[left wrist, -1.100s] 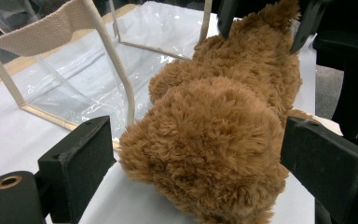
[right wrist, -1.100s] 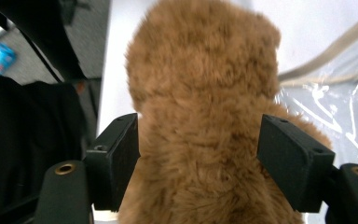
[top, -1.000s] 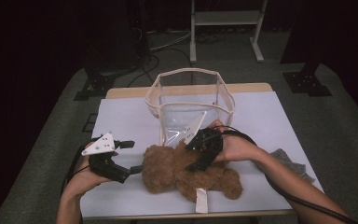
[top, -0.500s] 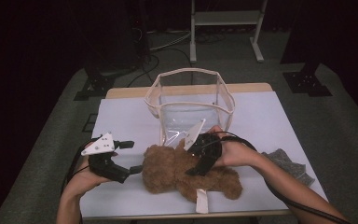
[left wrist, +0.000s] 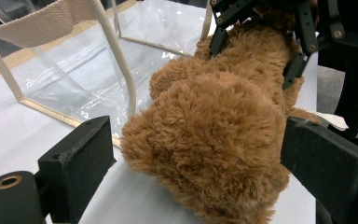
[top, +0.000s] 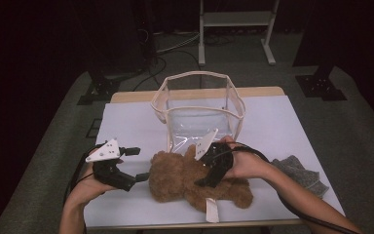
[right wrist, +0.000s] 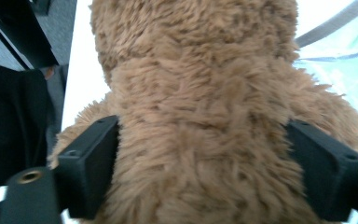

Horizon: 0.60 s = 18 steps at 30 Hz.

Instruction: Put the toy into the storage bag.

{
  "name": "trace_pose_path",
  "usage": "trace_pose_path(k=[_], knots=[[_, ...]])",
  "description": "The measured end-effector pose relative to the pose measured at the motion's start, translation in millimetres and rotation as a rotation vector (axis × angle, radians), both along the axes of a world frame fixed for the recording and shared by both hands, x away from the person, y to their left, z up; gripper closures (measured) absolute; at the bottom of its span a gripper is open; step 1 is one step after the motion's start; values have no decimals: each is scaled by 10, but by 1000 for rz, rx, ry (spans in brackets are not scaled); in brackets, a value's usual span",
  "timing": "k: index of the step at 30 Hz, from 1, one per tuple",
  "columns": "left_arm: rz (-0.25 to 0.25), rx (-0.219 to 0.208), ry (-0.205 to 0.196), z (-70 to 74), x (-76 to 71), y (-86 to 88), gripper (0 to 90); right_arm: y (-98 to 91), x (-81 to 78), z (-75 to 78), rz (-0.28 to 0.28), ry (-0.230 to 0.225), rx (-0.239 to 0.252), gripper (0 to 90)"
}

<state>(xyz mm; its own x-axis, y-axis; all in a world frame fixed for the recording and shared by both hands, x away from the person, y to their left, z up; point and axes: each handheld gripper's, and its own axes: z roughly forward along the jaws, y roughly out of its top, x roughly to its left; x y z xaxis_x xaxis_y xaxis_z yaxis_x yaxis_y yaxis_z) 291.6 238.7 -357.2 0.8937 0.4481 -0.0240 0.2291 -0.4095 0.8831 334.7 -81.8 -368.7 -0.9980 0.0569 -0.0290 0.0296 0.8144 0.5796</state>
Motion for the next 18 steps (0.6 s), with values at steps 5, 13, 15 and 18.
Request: trace_pose_path(k=[5, 13, 15, 18], knots=[[5, -1, 0, 0, -3, 21, 86, 63, -59, -56, 11, -43, -40, 92], [8, -4, 3, -7, 3, 28, 86, 29, -35, -67, 8, -34, -26, 162], [7, -2, 4, -8, 3, 25, 86, 42, -53, -72, 19, -47, -37, 160], [8, -5, 3, -6, 1, 25, 86, 45, -78, -83, 30, -61, -38, 145]])
